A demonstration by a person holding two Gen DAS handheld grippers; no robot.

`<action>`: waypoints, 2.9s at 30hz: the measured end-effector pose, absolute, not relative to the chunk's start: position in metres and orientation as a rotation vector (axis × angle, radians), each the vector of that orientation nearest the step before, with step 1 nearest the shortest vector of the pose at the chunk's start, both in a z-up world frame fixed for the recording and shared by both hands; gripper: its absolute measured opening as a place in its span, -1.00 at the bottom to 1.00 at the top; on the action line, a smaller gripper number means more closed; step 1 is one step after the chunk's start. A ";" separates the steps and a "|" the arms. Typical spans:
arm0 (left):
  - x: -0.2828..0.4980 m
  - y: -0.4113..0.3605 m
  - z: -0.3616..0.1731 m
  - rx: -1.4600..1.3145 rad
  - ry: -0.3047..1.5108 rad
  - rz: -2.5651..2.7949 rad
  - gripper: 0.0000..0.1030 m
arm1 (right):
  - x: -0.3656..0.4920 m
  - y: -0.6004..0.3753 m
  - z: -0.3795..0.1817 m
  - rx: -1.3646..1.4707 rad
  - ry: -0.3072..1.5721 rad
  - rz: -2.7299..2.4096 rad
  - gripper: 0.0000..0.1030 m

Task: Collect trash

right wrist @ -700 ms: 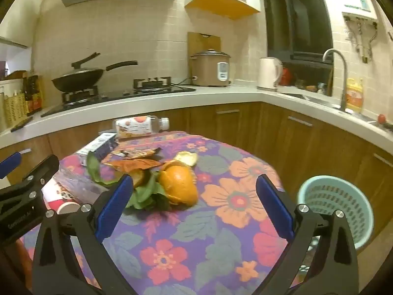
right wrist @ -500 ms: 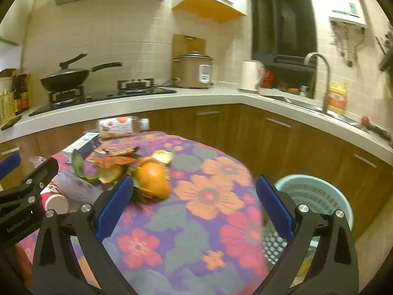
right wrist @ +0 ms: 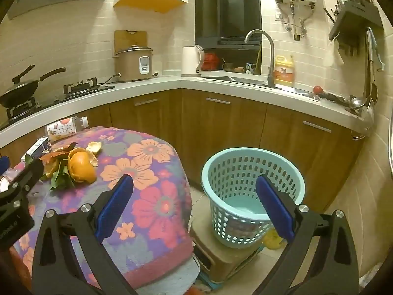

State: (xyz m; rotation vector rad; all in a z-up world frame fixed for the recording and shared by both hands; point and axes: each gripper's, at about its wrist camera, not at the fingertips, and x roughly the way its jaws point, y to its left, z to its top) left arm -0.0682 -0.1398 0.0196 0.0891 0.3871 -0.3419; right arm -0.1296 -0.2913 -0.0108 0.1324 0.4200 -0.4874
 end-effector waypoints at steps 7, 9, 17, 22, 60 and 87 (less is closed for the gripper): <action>-0.051 -0.127 0.008 0.085 0.373 -0.336 0.85 | -0.123 -0.287 -0.006 0.129 0.411 -0.470 0.85; -0.047 -0.124 0.003 0.080 0.374 -0.332 0.85 | -0.120 -0.284 -0.007 0.125 0.413 -0.471 0.85; -0.035 -0.115 -0.007 0.066 0.390 -0.324 0.85 | -0.116 -0.278 -0.009 0.112 0.422 -0.459 0.85; -0.031 -0.109 -0.009 0.058 0.391 -0.322 0.85 | -0.114 -0.276 -0.008 0.116 0.423 -0.451 0.85; -0.025 -0.103 -0.011 0.056 0.402 -0.315 0.85 | -0.109 -0.279 -0.011 0.142 0.444 -0.434 0.85; -0.036 -0.005 0.013 0.050 0.433 -0.099 0.85 | -0.066 -0.231 -0.003 0.122 0.506 -0.182 0.85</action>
